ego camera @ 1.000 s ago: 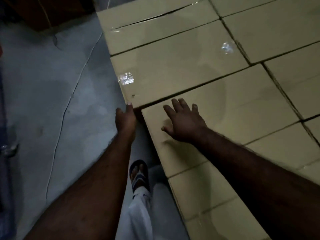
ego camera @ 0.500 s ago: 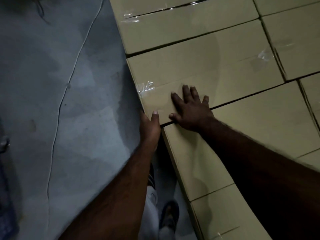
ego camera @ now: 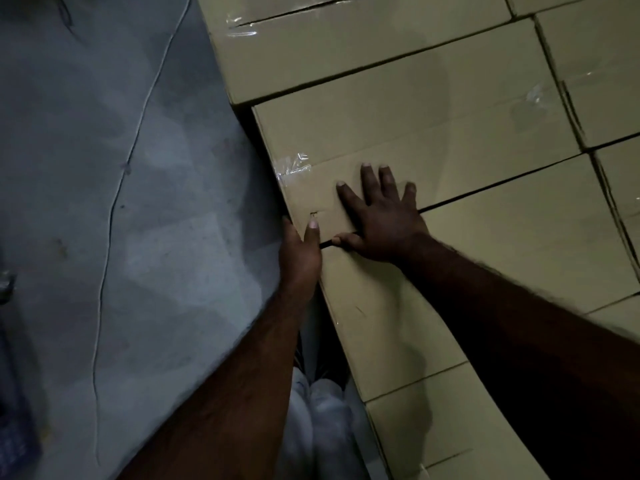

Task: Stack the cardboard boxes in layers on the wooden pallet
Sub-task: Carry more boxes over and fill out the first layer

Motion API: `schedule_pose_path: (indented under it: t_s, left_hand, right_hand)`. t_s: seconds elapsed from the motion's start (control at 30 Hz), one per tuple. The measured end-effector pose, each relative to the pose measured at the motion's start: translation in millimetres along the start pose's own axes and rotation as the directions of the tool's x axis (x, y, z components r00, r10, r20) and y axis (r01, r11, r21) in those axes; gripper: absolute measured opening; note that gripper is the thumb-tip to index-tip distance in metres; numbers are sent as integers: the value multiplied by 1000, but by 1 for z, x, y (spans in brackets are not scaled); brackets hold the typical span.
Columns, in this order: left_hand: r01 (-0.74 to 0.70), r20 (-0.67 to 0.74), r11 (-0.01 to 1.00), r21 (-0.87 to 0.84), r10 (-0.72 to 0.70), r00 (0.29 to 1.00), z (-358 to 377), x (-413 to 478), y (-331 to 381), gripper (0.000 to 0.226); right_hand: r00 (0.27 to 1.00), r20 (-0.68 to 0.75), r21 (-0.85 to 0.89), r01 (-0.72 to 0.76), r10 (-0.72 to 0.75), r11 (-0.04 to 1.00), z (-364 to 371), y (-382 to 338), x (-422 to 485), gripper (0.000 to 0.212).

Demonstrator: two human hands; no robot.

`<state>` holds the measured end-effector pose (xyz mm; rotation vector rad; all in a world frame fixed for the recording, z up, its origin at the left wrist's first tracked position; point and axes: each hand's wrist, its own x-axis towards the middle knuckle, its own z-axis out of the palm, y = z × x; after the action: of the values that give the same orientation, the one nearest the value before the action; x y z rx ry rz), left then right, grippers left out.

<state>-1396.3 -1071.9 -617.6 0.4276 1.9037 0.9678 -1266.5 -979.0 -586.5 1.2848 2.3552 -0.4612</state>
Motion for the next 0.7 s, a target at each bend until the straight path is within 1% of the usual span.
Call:
schedule_pose_path:
  t_s: [0.07,0.17,0.43,0.53,0.6,0.7]
  left_hand:
    - [41,-14,998,39,-40,999,4,-4,-3,60]
    - [29,-34,997,69,-27,999,7,-9,-5,54]
    - [35,-6,998,51,-35,999,11,-10,-1,44]
    - [51,-4,998,34,-51,999,10,-12,2,44]
    - [77,24,996,37,-77,997,8,-12,7,45]
    - [117,53,990,74,-121,991,-5,-4,23,47]
  right_hand:
    - [1000,-5,1,7,-7,1000,3,0,-3,101]
    - [1000,-8,-2,23,-23,1000,8,1,-8,104]
    - [1000,-18,7,18,-18,1000,10,8,-10,110]
    - [1000,-10,-4,19,-19,1000,10,7,-11,109]
    - [1000,-3,0,19,-19,1000,6,8,-11,108]
    - [999,37,24,9,-10,1000,-9,8,-10,99]
